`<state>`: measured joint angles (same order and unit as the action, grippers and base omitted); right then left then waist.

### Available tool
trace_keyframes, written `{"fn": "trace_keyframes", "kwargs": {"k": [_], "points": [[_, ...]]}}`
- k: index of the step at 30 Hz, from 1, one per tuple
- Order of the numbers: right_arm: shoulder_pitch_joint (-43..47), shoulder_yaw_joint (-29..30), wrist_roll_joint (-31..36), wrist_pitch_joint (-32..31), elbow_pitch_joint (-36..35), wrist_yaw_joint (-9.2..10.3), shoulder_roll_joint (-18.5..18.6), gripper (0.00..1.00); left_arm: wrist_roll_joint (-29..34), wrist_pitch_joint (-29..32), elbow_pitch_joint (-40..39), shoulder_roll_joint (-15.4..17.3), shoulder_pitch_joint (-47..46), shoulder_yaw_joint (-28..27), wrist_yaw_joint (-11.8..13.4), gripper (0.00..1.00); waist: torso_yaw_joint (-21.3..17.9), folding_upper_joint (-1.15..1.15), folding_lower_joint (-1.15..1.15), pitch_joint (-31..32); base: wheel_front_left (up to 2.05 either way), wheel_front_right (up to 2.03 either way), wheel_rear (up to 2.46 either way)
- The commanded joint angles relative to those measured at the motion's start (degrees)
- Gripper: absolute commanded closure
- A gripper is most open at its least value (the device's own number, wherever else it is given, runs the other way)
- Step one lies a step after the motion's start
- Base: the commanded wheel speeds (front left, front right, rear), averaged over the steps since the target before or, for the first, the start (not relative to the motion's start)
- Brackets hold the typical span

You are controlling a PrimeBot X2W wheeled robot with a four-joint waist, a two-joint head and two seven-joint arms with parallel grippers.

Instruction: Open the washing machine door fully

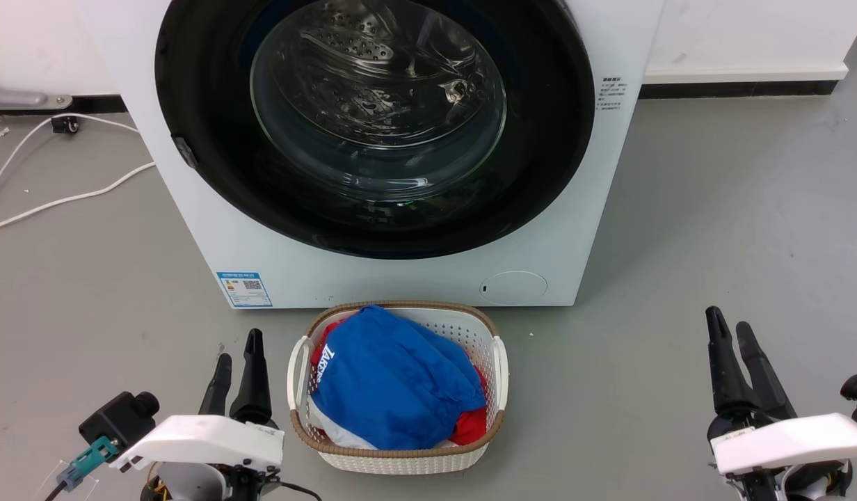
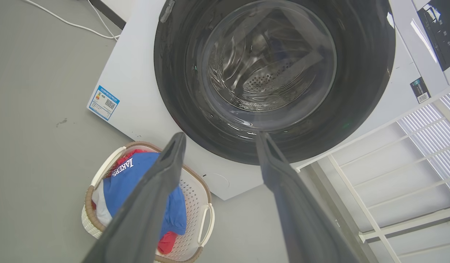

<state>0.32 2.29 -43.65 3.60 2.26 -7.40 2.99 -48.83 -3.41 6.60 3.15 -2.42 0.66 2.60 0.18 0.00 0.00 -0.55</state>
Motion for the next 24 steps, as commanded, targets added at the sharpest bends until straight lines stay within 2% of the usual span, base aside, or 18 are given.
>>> {"fn": "trace_keyframes", "kwargs": {"k": [1, 24], "points": [[0.0, -0.2, 1.9, 0.7, -1.5, -0.11, 0.1, 0.0, 1.9, -0.6, -1.2, 0.5, 0.0, 0.4, 0.5, 0.0, 0.0, 0.0, 0.0, 0.0, 0.0, 0.0, 0.0], [3.0, -0.8, 17.6, 4.5, -5.6, -0.12, 0.0, 0.0, 17.7, -4.6, -4.0, 1.2, 1.6, 4.0, 2.9, 0.0, 0.3, 0.0, 0.0, 0.3, 0.0, 0.0, 0.0]]}}
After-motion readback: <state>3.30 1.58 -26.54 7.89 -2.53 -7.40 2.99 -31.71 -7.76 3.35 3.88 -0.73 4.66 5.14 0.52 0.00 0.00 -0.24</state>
